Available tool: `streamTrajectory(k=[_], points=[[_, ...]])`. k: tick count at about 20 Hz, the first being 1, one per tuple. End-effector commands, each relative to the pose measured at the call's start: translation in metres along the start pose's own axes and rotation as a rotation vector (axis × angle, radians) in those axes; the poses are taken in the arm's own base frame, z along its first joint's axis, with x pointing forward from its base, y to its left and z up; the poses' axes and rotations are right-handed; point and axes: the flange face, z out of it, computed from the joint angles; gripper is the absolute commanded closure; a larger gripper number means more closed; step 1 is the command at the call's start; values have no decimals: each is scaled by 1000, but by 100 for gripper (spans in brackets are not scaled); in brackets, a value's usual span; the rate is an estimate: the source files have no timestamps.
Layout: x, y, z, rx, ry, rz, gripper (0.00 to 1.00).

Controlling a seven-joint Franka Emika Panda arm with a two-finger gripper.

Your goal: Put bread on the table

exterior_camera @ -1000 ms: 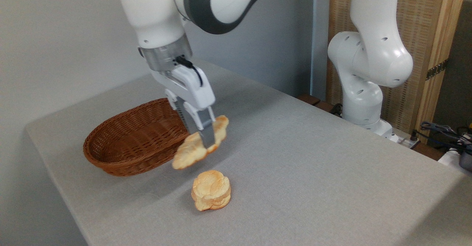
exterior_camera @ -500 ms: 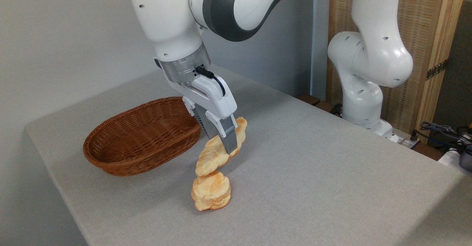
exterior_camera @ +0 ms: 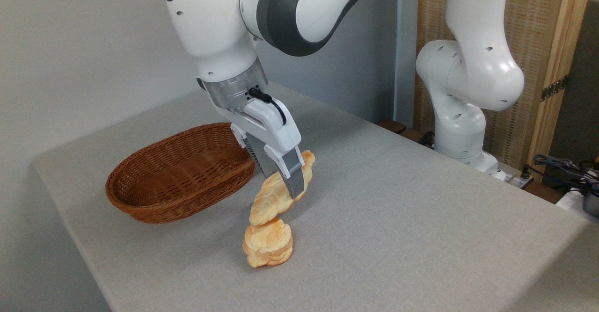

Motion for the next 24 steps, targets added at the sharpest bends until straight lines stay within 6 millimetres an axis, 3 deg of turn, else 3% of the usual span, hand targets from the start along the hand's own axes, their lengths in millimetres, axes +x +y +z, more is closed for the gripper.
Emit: streamTrajectory(k=[1,4,10,15,20,24], points=[[-3,-1,3,-14,-12,15,0],[1,-4,10,-21,-23,15,0],[3,-5,4,-2,0,15,0],[8,-8,-34,88,106,9,0],[16,-17,-60,202,243,8,0],[7,-28,-65,214,265,-31,0]])
